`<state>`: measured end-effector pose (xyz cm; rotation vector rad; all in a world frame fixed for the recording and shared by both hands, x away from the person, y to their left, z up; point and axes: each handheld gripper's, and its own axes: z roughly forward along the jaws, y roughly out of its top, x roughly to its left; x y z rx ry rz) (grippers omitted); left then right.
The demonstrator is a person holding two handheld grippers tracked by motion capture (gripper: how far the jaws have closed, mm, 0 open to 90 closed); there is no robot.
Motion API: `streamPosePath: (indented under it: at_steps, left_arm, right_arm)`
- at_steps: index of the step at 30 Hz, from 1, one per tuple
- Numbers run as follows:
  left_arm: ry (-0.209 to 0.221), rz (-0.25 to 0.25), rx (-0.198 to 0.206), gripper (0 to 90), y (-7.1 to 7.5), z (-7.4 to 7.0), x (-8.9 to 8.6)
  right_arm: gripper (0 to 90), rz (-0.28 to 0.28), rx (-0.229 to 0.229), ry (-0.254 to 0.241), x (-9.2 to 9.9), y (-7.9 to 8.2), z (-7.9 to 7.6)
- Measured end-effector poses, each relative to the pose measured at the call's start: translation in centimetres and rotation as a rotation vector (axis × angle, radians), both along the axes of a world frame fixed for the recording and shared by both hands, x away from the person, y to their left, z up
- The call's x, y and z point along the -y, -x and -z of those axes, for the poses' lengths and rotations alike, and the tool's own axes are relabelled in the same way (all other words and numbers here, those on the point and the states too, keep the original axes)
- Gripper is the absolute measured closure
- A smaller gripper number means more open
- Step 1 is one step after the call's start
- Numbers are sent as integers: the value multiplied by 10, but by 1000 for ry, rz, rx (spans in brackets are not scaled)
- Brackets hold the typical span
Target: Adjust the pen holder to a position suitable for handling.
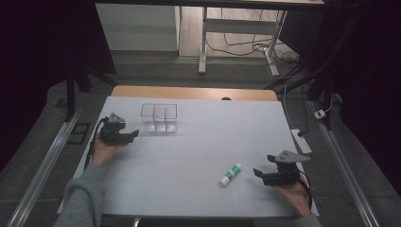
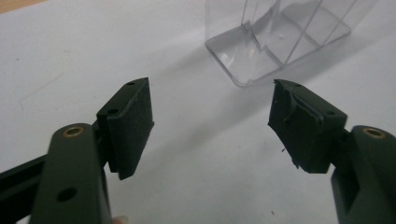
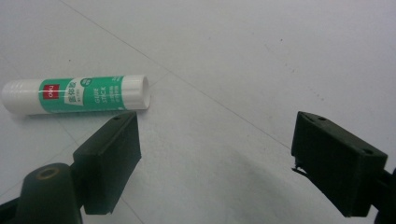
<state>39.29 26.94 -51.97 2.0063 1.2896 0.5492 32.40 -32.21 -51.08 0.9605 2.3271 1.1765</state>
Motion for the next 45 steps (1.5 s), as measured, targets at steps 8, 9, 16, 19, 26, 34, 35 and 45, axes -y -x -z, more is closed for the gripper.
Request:
streamPosePath:
  at_steps: [8, 9, 16, 19, 26, 34, 35, 45]
  left_arm:
    - [-6, -11, 3, 330, -20, 1, 1]
    - [0, -15, 3, 332, -21, 1, 0]
    - [1, -7, -1, 369, -31, 3, 0]
    - [-5, 8, 5, 403, -34, 3, 0]
    - [-27, 6, 2, 647, -42, 7, -1]
    - [-20, 30, -14, 890, -53, 9, 4]
    - [-14, 32, -20, 891, -55, 9, 5]
    - [7, 58, -26, 891, -62, 12, 12]
  right_arm:
    - [151, -4, -4, -10, 0, -1, 0]
    - [150, -5, -7, -3, 0, -1, 0]
    - [149, -1, -8, 4, 0, 0, 0]
    - [149, 0, -6, 2, -1, 0, 1]
    - [149, 3, -16, -3, 0, -1, 1]
    - [149, 6, -10, 4, 0, -1, 0]
    - [149, 3, -9, 2, 0, 0, 0]
    - [150, 12, -2, 9, -1, 1, 0]
